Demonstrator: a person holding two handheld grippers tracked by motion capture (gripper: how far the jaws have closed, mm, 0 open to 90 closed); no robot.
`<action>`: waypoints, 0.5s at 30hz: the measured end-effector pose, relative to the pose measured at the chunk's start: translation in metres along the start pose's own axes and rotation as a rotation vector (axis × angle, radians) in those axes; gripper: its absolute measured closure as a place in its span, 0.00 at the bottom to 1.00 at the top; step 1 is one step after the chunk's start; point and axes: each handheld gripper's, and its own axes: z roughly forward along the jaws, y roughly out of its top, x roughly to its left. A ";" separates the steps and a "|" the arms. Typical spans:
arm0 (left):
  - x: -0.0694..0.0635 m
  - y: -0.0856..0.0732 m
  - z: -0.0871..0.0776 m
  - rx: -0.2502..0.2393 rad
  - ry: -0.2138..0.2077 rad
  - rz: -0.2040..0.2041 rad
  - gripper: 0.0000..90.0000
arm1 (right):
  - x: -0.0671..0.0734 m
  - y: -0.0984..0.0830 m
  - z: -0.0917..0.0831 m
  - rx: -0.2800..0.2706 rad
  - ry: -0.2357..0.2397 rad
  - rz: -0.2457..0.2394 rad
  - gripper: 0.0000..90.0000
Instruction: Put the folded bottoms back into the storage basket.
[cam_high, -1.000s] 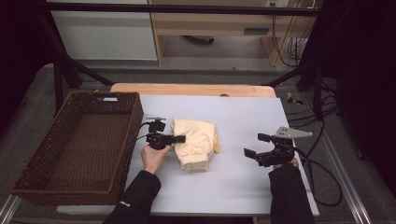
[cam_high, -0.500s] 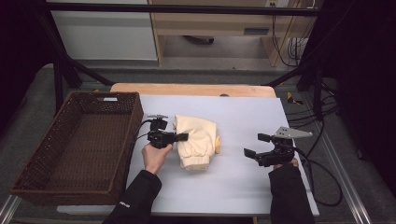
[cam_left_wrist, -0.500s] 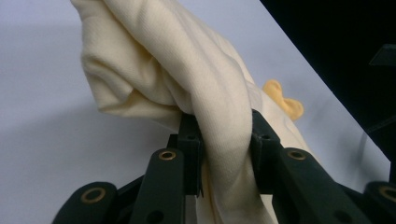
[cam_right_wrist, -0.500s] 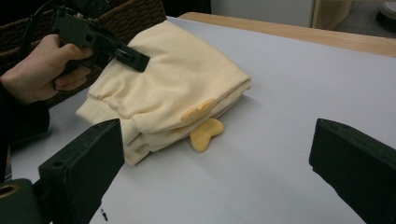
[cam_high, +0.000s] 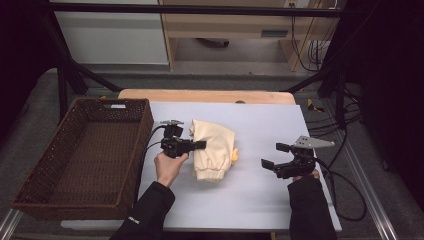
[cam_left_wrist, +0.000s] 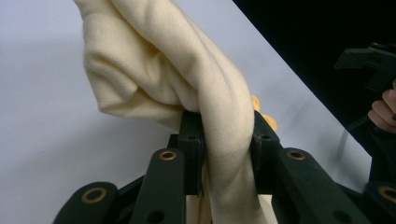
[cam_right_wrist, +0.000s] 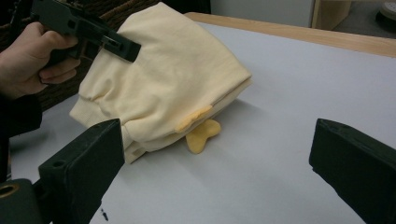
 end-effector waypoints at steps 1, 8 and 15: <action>0.000 0.000 0.000 0.000 0.000 0.000 0.79 | 0.000 0.000 0.000 0.000 0.000 0.000 0.04; -0.013 0.005 -0.003 -0.004 -0.015 0.035 0.80 | 0.000 0.000 0.000 -0.003 -0.001 0.001 0.04; -0.021 0.009 -0.008 -0.013 -0.020 0.059 0.80 | 0.000 0.000 0.000 -0.003 0.000 0.001 0.04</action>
